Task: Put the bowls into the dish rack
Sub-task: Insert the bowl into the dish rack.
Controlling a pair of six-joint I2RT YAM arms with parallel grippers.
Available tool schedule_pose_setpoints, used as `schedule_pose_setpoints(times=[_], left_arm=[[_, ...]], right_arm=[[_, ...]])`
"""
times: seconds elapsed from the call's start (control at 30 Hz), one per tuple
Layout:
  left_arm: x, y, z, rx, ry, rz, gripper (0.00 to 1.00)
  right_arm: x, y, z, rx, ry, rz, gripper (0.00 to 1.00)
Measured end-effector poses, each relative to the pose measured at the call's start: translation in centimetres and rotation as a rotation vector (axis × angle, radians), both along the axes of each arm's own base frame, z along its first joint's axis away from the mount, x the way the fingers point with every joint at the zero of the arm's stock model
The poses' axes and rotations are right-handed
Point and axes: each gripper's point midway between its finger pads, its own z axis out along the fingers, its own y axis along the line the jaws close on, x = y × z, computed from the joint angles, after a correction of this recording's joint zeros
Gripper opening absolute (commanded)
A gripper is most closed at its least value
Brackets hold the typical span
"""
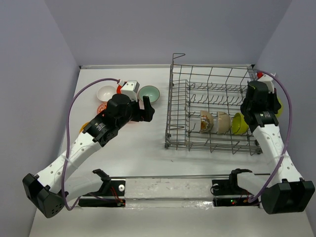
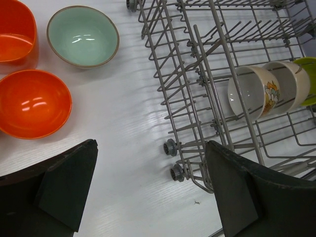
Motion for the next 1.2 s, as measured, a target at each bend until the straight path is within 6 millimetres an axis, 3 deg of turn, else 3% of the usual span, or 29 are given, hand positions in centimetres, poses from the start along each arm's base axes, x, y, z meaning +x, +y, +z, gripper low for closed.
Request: schedule_pose_setpoints(times=[0.27, 0.63, 1.2], left_arm=[[-0.6, -0.1, 1.2, -0.044, -0.025, -0.022, 0.99], [-1.1, -0.3, 0.3, -0.053, -0.007, -0.035, 0.99], [-1.4, -0.2, 0.6, -0.064, -0.013, -0.039, 0.99]], right_arm=[[-0.9, 0.1, -0.3, -0.115, 0.126, -0.013, 0.01], [-0.3, 3.6, -3.6, -0.235, 0.32, 0.085, 0.01], [-0.1, 3.3, -2.1, -0.403, 0.442, 0.066, 0.01]])
